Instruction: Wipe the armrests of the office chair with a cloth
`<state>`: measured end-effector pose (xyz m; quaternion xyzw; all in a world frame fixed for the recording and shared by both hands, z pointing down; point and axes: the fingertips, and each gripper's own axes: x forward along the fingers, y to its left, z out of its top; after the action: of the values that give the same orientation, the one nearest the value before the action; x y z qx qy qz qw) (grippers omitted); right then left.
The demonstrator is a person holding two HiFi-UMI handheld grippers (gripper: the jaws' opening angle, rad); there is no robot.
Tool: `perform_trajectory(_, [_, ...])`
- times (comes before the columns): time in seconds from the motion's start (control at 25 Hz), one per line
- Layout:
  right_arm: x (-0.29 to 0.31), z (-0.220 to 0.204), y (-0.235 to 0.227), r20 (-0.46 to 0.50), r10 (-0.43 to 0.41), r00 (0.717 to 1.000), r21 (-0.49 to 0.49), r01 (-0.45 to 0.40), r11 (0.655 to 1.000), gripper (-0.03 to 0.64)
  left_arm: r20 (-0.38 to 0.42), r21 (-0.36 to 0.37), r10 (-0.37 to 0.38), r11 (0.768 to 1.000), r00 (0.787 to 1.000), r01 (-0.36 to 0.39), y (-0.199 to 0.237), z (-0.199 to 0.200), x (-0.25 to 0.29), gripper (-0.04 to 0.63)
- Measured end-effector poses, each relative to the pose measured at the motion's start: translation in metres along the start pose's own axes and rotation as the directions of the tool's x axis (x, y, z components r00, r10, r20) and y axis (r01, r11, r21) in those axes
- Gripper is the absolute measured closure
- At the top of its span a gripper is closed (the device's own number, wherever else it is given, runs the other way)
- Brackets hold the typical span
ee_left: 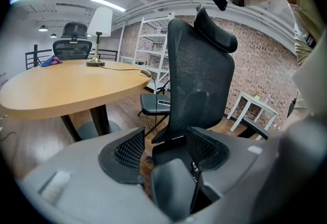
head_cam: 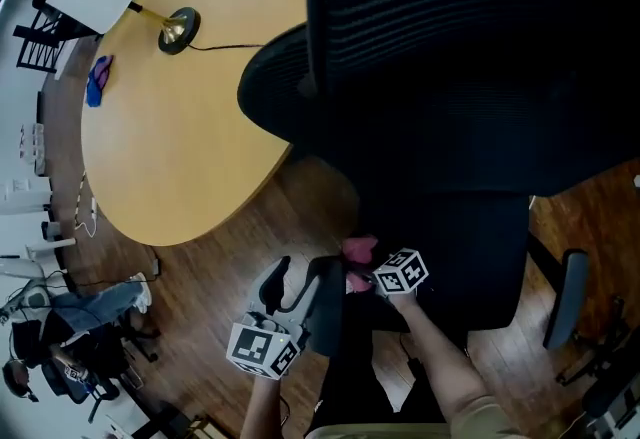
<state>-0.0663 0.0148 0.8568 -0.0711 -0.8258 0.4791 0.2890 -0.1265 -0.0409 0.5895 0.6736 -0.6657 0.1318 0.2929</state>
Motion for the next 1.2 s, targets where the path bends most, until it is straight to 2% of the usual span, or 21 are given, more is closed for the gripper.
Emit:
perform_trajectory(0.12, [0.01, -0.001, -0.015, -0.055, -0.034, 0.998, -0.008, 0.034, 0.999, 0.558, -0.005, -0.01, 0.001, 1.0, 1.0, -0.001, 0.006, -0.008, 0.001, 0.35])
perform_trajectory(0.24, [0.01, 0.002, -0.014, -0.102, -0.013, 0.995, -0.058, 0.007, 0.998, 0.555, -0.005, -0.02, -0.001, 1.0, 1.0, 0.001, 0.007, -0.014, -0.001, 0.35])
perform_trajectory(0.36, [0.01, 0.004, -0.015, -0.113, -0.029, 0.993, -0.043, 0.024, 0.999, 0.554, -0.009, -0.034, 0.007, 0.999, 1.0, -0.008, 0.012, -0.021, -0.002, 0.351])
perform_trajectory(0.44, [0.007, 0.011, -0.01, -0.074, -0.029, 0.997, -0.019, 0.027, 0.999, 0.553, -0.014, -0.041, 0.019, 0.999, 1.0, -0.019, 0.016, -0.023, -0.003, 0.351])
perform_trajectory(0.52, [-0.006, 0.018, 0.013, 0.018, 0.065, 0.998, -0.009, -0.065, 0.998, 0.552, -0.016, -0.051, 0.019, 0.999, 1.0, -0.019, 0.015, -0.024, -0.006, 0.35])
perform_trajectory(0.6, [-0.025, 0.012, 0.045, 0.05, 0.187, 0.981, -0.072, -0.183, 0.98, 0.552, -0.019, -0.053, 0.009, 0.999, 1.0, -0.01, 0.011, -0.023, -0.009, 0.351])
perform_trajectory(0.72, [-0.043, -0.016, 0.093, -0.07, 0.32, 0.945, -0.216, -0.327, 0.92, 0.552, -0.021, -0.056, 0.005, 0.998, 1.0, -0.006, 0.009, -0.022, -0.015, 0.351])
perform_trajectory(0.8, [-0.045, -0.02, 0.123, -0.092, 0.412, 0.907, -0.26, -0.421, 0.869, 0.552, -0.021, -0.064, 0.013, 0.998, 1.0, -0.015, 0.011, -0.023, -0.017, 0.351])
perform_trajectory(0.88, [-0.04, -0.017, 0.143, -0.112, 0.459, 0.881, -0.295, -0.471, 0.831, 0.561, -0.02, -0.068, 0.019, 0.997, 1.0, -0.02, 0.011, -0.024, -0.017, 0.351])
perform_trajectory(0.96, [-0.034, -0.019, 0.146, -0.161, 0.449, 0.879, -0.322, -0.477, 0.818, 0.551, -0.021, -0.063, 0.02, 0.998, 1.0, -0.021, 0.009, -0.023, -0.016, 0.35])
perform_trajectory(1.04, [-0.03, -0.021, 0.137, -0.186, 0.414, 0.891, -0.313, -0.453, 0.835, 0.551, -0.024, -0.057, 0.019, 0.998, 1.0, -0.02, 0.007, -0.022, -0.016, 0.351])
perform_trajectory(1.2, [-0.008, -0.025, 0.077, -0.227, 0.186, 0.956, -0.254, -0.243, 0.936, 0.549, -0.028, -0.056, 0.017, 0.998, 0.999, -0.018, 0.005, -0.024, -0.016, 0.351])
